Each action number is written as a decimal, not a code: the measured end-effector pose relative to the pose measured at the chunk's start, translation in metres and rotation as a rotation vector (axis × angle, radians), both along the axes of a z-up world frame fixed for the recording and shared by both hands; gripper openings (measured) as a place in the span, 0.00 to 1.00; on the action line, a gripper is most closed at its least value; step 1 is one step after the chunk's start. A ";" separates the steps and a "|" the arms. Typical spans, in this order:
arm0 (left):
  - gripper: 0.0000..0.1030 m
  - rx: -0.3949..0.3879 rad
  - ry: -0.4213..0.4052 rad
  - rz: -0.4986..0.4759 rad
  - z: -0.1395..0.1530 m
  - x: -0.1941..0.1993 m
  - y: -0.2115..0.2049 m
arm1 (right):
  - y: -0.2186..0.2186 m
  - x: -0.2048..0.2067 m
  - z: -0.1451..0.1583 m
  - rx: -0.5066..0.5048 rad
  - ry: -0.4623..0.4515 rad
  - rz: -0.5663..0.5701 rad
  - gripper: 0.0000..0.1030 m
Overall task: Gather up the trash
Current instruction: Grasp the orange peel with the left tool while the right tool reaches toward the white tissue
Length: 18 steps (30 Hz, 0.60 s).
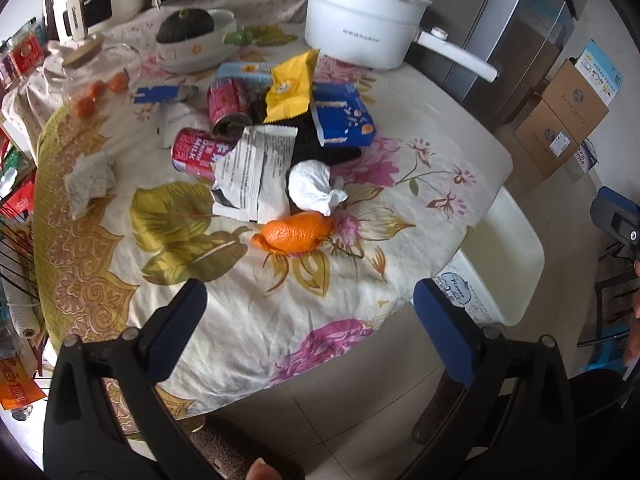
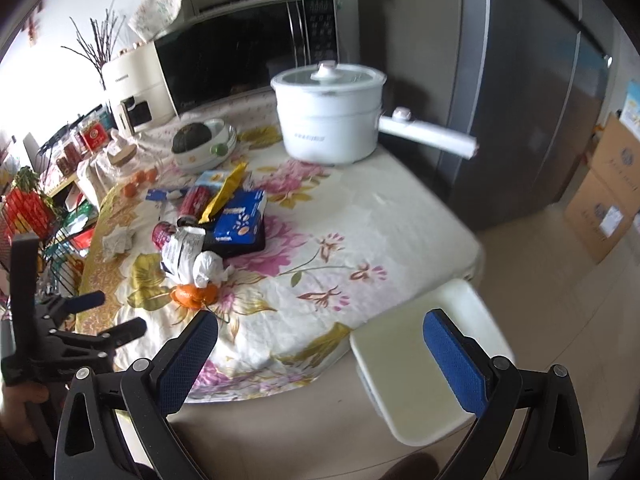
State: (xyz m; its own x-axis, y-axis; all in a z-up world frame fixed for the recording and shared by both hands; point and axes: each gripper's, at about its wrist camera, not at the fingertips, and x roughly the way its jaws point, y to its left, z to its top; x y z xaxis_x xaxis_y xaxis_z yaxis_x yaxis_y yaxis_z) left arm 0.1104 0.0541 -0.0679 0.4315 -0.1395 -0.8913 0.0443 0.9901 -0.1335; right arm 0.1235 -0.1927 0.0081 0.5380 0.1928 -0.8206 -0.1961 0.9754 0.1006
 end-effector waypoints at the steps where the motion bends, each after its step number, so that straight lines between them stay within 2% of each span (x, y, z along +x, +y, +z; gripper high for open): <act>1: 0.97 -0.012 0.022 0.000 -0.009 0.006 0.001 | 0.000 0.005 -0.008 -0.002 0.021 0.005 1.00; 4: 0.91 -0.036 0.081 0.015 -0.035 0.020 0.005 | -0.005 0.017 -0.038 -0.010 0.104 0.002 1.00; 7: 0.84 -0.060 0.110 0.039 -0.053 0.033 0.008 | -0.015 0.027 -0.058 0.028 0.192 -0.006 1.00; 9: 0.80 -0.076 0.112 0.046 -0.061 0.040 0.009 | -0.020 0.034 -0.063 0.031 0.209 -0.017 1.00; 14: 0.79 -0.072 0.102 0.071 -0.072 0.056 0.002 | -0.025 0.047 -0.074 -0.016 0.219 -0.037 1.00; 18: 0.79 -0.038 0.086 0.097 -0.074 0.064 -0.003 | -0.029 0.051 -0.081 -0.022 0.242 -0.048 1.00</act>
State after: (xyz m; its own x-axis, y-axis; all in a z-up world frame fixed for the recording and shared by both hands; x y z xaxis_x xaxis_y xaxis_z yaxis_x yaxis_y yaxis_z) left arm 0.1741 0.0516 -0.1419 0.3667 -0.1357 -0.9204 -0.0644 0.9832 -0.1706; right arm 0.1746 -0.2214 -0.0729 0.3331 0.1528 -0.9304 -0.1224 0.9854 0.1180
